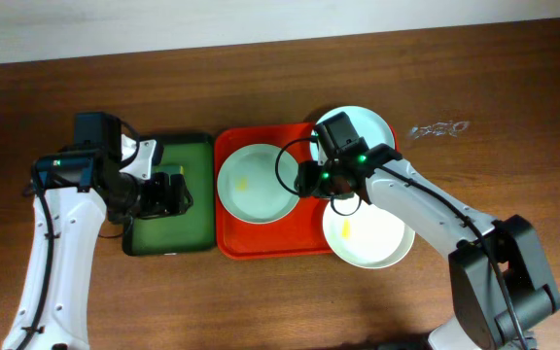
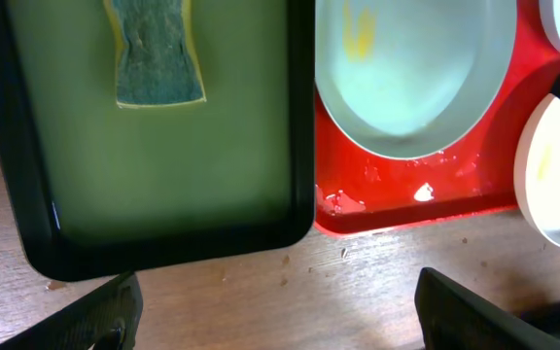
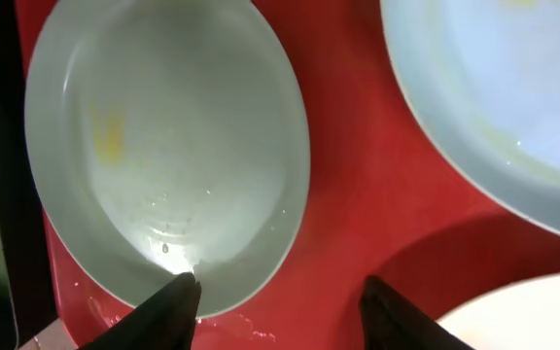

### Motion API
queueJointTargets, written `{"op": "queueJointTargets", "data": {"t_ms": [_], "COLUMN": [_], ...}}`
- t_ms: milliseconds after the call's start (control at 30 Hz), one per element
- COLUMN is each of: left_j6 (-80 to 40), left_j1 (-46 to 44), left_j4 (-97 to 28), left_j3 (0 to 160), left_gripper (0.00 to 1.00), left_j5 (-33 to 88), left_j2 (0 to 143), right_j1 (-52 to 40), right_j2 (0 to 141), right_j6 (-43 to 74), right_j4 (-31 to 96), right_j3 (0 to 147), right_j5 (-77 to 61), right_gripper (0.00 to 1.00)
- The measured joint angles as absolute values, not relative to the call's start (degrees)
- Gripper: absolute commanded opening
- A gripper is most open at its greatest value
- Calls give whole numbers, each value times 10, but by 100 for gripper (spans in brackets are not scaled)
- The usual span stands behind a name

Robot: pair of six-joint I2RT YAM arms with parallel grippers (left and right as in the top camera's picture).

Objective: Clean dirty plates on tray and stack at the side
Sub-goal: 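Move the right gripper to the left plate rim and the left gripper over the sponge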

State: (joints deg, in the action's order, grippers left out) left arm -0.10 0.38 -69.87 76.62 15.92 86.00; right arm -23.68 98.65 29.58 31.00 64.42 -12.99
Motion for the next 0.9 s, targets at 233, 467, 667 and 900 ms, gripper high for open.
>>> {"op": "queueJointTargets", "data": {"t_ms": [233, 467, 667, 900], "left_j6": [-3, -4, -7, -14], "left_j1": [4, 4, 4, 4], "left_j4": [-696, -691, -677, -642], "left_j3": [766, 766, 766, 761], "left_gripper": [88, 66, 66, 66], "left_j5": [156, 145, 140, 131], "left_j2": [860, 860, 860, 861], "right_j1": [-237, -237, -237, -237], "right_j2": [1022, 1026, 1041, 1069], "right_j6": [296, 298, 298, 297], "right_j4": [293, 282, 259, 226], "right_j3": [644, 644, 644, 644], "right_j5": [-128, -126, -122, -118], "right_gripper": [50, 38, 38, 24]}}
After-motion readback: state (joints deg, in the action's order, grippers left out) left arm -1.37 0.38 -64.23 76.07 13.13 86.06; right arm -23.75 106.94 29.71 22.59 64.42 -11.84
